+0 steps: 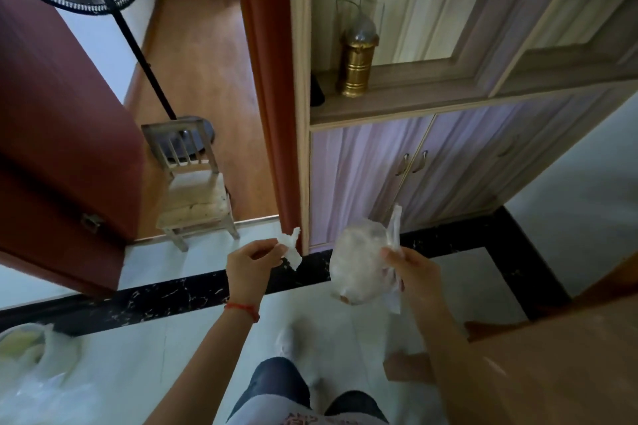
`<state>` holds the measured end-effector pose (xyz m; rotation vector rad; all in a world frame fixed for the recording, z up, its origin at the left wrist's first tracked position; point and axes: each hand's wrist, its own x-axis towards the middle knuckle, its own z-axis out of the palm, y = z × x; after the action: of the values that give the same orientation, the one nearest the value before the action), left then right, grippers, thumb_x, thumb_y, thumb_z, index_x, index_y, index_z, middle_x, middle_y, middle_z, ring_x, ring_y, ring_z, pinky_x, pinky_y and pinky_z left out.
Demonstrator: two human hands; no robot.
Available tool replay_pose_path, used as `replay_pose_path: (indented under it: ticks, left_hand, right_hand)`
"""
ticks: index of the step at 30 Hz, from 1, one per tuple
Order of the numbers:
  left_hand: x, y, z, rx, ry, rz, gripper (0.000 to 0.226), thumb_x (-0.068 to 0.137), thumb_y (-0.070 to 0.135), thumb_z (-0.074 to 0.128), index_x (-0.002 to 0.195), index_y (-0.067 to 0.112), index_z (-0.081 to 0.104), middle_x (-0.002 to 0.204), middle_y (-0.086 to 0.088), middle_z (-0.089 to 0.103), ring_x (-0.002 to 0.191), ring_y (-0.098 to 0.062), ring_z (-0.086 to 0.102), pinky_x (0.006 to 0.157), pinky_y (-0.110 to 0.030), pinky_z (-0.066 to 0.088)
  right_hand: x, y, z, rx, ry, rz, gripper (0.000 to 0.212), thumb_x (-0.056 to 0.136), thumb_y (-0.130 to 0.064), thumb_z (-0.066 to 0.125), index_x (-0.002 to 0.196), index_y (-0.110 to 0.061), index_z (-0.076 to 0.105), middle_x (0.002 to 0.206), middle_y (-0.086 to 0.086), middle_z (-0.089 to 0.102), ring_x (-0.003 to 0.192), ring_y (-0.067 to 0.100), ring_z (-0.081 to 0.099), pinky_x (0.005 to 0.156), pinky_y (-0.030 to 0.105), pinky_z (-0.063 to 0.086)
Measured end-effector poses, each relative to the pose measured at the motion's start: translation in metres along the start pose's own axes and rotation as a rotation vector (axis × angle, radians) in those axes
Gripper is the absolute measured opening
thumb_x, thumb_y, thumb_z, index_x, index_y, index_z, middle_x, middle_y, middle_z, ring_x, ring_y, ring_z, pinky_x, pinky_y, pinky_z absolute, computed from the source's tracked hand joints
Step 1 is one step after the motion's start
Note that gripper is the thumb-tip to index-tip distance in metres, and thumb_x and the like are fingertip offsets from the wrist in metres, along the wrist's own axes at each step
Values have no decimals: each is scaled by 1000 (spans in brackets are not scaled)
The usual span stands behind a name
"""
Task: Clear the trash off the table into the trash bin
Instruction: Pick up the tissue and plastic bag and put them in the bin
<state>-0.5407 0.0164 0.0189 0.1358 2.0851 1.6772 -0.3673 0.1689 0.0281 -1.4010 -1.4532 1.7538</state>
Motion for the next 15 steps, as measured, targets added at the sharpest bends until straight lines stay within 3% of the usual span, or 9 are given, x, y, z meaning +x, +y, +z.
replay_pose_path:
  ticks: [3, 5, 8, 12, 15]
  left_hand:
    - [33, 10, 25, 42, -55, 0, 13, 74, 5, 73, 72, 17, 70, 56, 12, 68, 67, -22, 64, 75, -29, 52]
    - [55, 15, 43, 53, -101, 19, 9, 75, 6, 72, 77, 14, 72, 67, 3, 70, 72, -25, 64, 73, -25, 53]
    - [91, 27, 71, 109, -195, 33, 13, 76, 7, 70, 89, 5, 72, 77, -5, 69, 69, -17, 62, 58, -6, 47]
    - [130, 52, 117, 146, -371, 64, 9, 77, 0, 68, 84, 5, 70, 58, 9, 67, 50, 4, 59, 56, -8, 47]
    - [150, 67, 153, 218, -523, 109, 9, 78, 1, 67, 78, 9, 70, 59, 7, 66, 49, 3, 59, 54, -10, 46]
  right_hand:
    - [27, -5, -2, -9, 44, 9, 16, 83, -7, 64, 66, -7, 64, 42, -7, 60, 42, 0, 55, 44, 11, 43]
    - [44, -9, -1, 12, 62, 25, 12, 83, -9, 63, 72, -4, 66, 56, 3, 64, 54, 12, 60, 53, 19, 49]
    - [67, -20, 1, 72, 128, 50, 14, 84, -7, 61, 71, -5, 65, 55, 2, 64, 52, 13, 62, 47, 18, 50]
    - [90, -35, -3, 152, 285, 55, 17, 83, -4, 63, 67, -8, 63, 49, -3, 62, 45, 6, 58, 43, 14, 46]
    - [100, -37, -14, 150, 433, 69, 19, 82, -10, 66, 64, -6, 62, 56, 7, 60, 53, 18, 57, 54, 26, 49]
